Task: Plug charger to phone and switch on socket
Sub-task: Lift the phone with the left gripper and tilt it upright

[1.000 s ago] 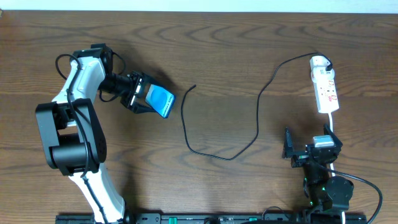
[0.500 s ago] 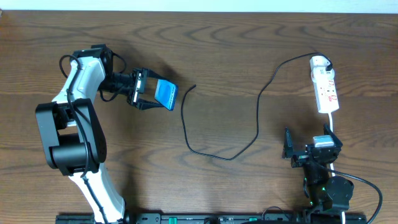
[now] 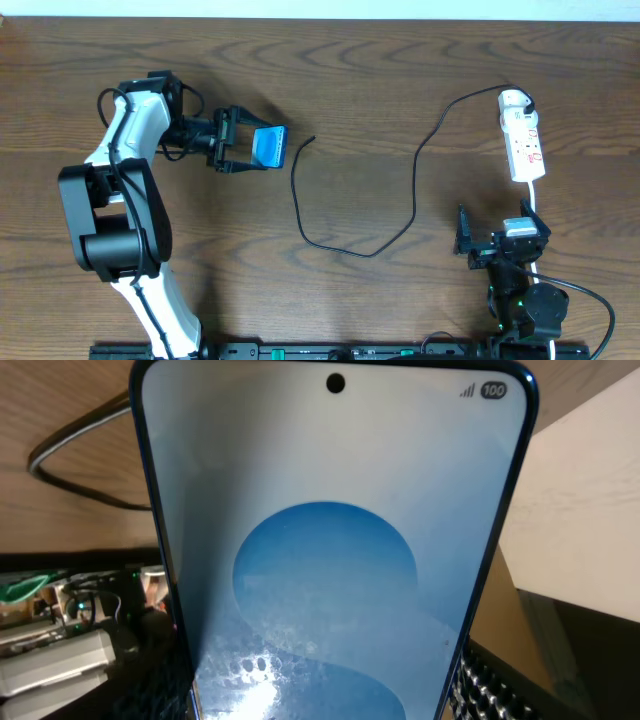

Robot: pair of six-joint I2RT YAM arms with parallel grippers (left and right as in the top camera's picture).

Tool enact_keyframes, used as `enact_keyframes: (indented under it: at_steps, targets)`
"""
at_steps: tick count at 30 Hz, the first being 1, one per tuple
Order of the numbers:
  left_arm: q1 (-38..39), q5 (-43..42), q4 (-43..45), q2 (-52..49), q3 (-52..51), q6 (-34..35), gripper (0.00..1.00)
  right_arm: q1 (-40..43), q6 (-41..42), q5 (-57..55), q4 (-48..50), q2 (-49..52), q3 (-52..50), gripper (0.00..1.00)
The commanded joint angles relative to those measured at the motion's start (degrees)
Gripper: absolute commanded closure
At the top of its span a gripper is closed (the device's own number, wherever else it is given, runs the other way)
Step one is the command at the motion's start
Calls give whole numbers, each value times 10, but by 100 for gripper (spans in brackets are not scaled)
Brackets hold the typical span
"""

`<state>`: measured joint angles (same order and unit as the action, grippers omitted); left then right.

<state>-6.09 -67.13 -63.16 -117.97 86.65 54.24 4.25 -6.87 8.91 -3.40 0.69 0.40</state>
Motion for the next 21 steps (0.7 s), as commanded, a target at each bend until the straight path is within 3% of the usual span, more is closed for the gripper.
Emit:
enact_keyframes:
  at_steps: [1, 8, 21]
  targets:
    - [12, 4, 0, 19, 7, 21, 56, -2, 6, -4, -2, -3, -1, 1]
    - [31, 49, 24, 19, 7, 33, 57, -2, 6, -4, -2, -3, -1, 1]
    - [32, 9, 38, 19, 7, 46, 57, -2, 6, 4, -2, -2, -1, 1]
